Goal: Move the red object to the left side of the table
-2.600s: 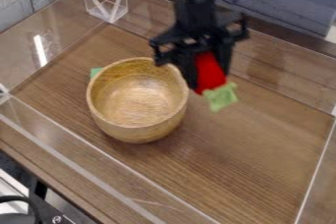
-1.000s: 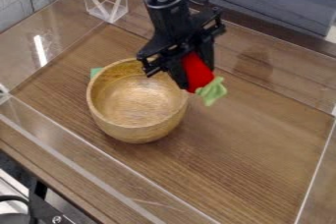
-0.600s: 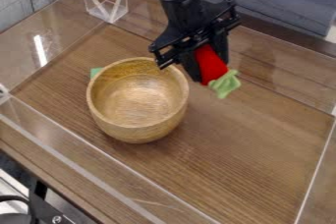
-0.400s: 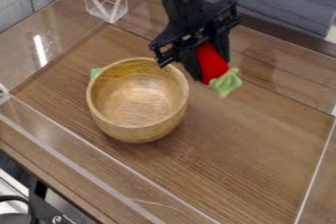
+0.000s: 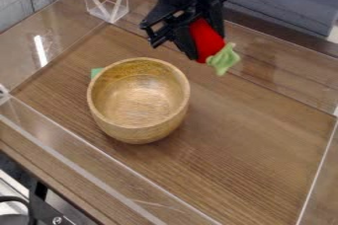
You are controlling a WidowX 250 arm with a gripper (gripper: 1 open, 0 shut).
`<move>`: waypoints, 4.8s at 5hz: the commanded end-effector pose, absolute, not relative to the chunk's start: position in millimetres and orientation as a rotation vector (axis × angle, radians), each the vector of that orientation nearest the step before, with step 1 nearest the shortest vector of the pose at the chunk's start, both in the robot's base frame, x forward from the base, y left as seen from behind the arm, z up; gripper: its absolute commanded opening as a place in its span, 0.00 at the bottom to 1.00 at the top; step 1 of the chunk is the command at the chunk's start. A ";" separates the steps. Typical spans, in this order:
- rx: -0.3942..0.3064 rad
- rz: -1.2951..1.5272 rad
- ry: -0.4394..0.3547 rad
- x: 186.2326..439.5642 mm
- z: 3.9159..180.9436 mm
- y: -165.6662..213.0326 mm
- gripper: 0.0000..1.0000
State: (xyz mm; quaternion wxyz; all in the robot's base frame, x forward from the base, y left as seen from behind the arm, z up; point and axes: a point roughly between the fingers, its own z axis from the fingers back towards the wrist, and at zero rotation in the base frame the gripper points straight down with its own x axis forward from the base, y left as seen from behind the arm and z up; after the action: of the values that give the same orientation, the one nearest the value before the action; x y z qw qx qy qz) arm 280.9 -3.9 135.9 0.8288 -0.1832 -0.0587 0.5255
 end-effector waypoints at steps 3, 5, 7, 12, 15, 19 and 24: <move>-0.404 1.002 -0.176 289.5 129.5 10.3 0.00; -0.409 1.022 -0.175 284.1 117.2 5.9 0.00; -0.415 1.022 -0.218 281.9 142.3 85.7 0.00; -0.332 1.292 -0.345 279.8 127.6 122.1 0.00; -0.292 1.411 -0.400 285.6 78.4 156.9 0.00; -0.272 1.537 -0.410 298.6 80.6 187.2 0.00; -0.249 1.696 -0.432 328.1 102.4 171.7 0.00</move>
State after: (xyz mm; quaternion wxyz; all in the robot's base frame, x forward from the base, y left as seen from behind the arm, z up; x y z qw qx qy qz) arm 320.6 167.7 75.5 0.6367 -0.0971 -0.1520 0.7497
